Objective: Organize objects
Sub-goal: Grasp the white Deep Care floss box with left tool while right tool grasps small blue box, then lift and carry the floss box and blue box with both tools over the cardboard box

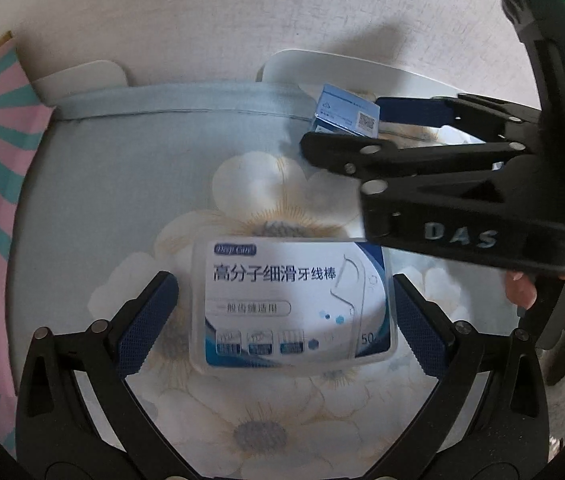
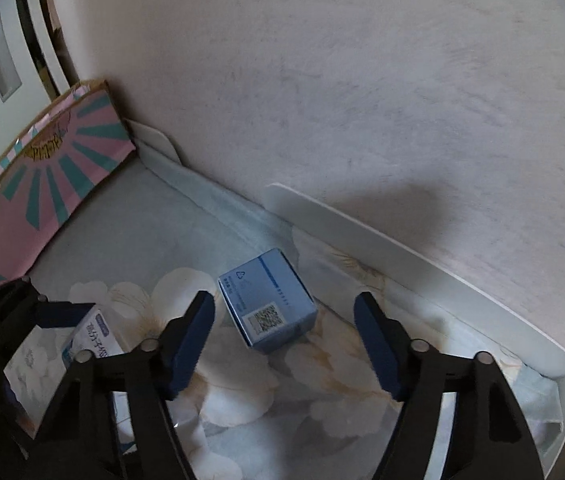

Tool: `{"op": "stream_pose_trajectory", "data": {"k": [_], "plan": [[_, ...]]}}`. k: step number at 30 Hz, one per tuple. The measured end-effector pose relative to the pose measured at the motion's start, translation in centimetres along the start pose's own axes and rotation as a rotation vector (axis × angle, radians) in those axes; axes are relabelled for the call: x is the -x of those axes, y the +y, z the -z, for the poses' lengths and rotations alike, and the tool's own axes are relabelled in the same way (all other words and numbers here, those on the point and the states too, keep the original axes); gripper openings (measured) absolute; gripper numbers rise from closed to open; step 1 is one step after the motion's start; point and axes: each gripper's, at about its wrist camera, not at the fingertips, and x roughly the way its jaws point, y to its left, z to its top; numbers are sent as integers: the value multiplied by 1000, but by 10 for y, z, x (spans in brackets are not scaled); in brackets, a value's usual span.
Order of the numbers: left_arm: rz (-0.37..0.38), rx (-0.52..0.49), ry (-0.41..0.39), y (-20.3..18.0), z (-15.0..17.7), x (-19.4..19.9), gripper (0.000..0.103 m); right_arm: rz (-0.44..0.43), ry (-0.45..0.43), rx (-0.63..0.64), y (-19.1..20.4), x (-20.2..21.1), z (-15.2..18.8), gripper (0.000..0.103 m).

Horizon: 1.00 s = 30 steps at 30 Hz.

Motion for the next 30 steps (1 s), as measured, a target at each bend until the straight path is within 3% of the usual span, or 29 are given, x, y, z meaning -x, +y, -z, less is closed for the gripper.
{"op": "stream_pose_trajectory", "data": {"k": [5, 7, 18, 25, 30], "plan": [[-20, -44, 15, -6, -1, -2, 97, -14, 2, 7, 3, -6, -2, 40], [-33, -72, 13, -10, -1, -2, 91, 1, -4, 14, 5, -6, -3, 40], [37, -12, -9, 8, 0, 14, 90, 15, -24, -46, 8, 17, -12, 40], [66, 10, -113, 25, -7, 72, 90, 67, -65, -140, 19, 69, -29, 40], [70, 4, -185, 48, -11, 122, 90, 164, -126, -171, 37, 120, -41, 40]]}}
